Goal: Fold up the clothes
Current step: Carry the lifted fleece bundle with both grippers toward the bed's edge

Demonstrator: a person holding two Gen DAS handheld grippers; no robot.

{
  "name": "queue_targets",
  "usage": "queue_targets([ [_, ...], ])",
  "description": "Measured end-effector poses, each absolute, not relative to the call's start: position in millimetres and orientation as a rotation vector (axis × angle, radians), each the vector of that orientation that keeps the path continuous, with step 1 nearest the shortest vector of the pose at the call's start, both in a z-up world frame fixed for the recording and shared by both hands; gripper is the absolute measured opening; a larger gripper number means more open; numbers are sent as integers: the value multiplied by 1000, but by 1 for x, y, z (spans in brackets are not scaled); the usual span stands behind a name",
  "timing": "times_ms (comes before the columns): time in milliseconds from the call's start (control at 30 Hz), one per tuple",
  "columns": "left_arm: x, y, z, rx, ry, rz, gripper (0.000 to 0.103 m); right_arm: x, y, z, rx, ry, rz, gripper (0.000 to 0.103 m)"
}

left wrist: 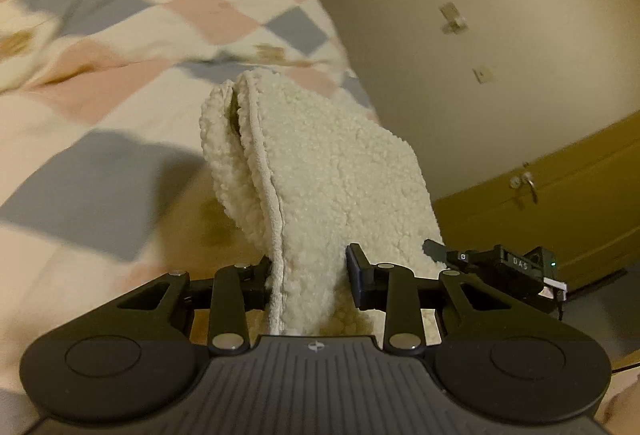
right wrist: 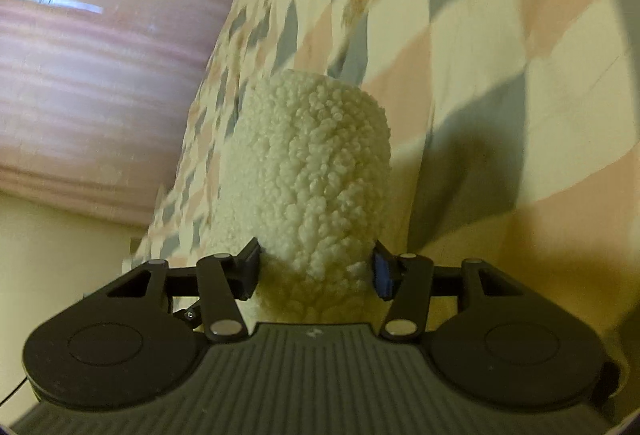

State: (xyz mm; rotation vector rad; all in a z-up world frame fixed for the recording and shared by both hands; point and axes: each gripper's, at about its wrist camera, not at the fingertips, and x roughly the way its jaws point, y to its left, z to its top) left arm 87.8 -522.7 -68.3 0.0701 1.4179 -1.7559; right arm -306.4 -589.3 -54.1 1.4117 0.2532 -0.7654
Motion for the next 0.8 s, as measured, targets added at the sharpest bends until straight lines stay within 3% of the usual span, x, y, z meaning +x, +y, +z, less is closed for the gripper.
queue_targets([
  [200, 19, -601, -7, 105, 1400, -1885, 32, -381, -631, 21, 1364, 206, -896, 50],
  [367, -59, -678, -2, 107, 1316, -1865, 32, -449, -731, 15, 1346, 234, -876, 50],
  [667, -194, -805, -84, -112, 1320, -1585, 32, -531, -975, -48, 1239, 523, -653, 50],
  [800, -247, -844, -114, -152, 1218, -1495, 32, -545, -1053, -79, 1156, 605, -546, 50],
])
